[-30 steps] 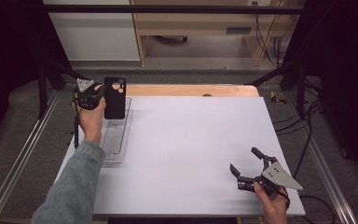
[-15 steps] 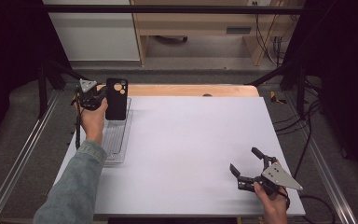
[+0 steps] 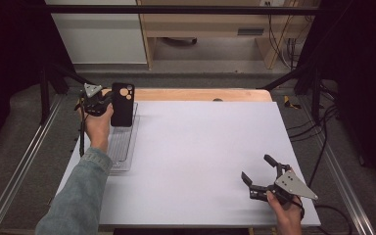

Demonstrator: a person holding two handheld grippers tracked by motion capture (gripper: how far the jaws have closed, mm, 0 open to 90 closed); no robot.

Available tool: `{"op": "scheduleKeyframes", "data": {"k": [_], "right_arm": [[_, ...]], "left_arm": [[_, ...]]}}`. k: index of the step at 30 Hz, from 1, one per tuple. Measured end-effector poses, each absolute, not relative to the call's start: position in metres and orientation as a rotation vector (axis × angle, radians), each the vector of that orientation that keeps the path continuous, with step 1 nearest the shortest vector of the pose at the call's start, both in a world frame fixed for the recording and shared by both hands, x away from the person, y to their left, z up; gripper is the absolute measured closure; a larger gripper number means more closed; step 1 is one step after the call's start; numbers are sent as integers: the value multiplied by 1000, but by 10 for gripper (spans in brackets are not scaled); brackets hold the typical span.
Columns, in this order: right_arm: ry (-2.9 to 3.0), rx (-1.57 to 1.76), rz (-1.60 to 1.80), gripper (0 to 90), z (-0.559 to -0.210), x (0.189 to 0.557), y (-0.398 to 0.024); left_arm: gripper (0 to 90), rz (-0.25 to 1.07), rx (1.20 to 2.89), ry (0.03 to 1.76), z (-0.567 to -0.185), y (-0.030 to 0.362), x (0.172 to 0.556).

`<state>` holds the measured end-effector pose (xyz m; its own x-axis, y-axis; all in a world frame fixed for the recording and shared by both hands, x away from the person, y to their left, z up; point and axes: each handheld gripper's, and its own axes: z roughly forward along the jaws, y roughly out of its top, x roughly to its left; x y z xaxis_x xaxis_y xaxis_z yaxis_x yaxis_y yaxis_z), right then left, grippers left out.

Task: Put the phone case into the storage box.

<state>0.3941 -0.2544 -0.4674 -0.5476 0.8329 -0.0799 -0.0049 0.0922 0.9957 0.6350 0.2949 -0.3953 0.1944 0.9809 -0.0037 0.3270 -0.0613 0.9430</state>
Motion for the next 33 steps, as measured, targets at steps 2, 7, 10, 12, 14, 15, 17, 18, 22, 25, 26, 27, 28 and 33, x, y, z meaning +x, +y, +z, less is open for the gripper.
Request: {"op": "scheduleKeyframes", "data": {"k": [2,7,10,12,14,15,17,18,22,25,26,27,28,33], "right_arm": [[1679,827,1536,42,-467,394,-254],[1679,827,1537,42,-467,394,-254],[1680,826,1536,42,-467,394,-254],[1680,827,1537,42,-467,394,-255],[1679,828,1536,42,-467,394,-255],[1680,828,1536,42,-467,394,-255],[1681,828,1535,42,-468,394,-254],[1681,827,1534,42,-468,394,-254],[1682,830,1535,42,-468,394,-254],[1682,830,1534,42,-468,394,-254],[1682,830,1534,42,-468,394,-254],[1682,830,1534,42,-468,394,-254],[1682,828,1533,42,-468,394,-254],[1682,830,1533,42,-468,394,-254]], "left_arm": [[860,904,1562,1285,-396,295,635],[860,900,1563,1293,-397,295,635],[859,898,1571,1299,-399,295,636],[860,895,1581,1304,-400,295,637],[859,894,1587,1311,-402,295,638],[859,894,1593,1314,-403,294,638],[859,893,1598,1322,-404,294,639],[859,893,1601,1326,-405,294,639],[859,892,1613,1333,-407,293,640],[859,895,1616,1339,-407,292,641],[859,896,1621,1343,-407,292,641],[858,893,1627,1346,-407,292,641],[858,892,1629,1349,-407,292,641],[858,881,1630,1343,-406,290,641]]}}
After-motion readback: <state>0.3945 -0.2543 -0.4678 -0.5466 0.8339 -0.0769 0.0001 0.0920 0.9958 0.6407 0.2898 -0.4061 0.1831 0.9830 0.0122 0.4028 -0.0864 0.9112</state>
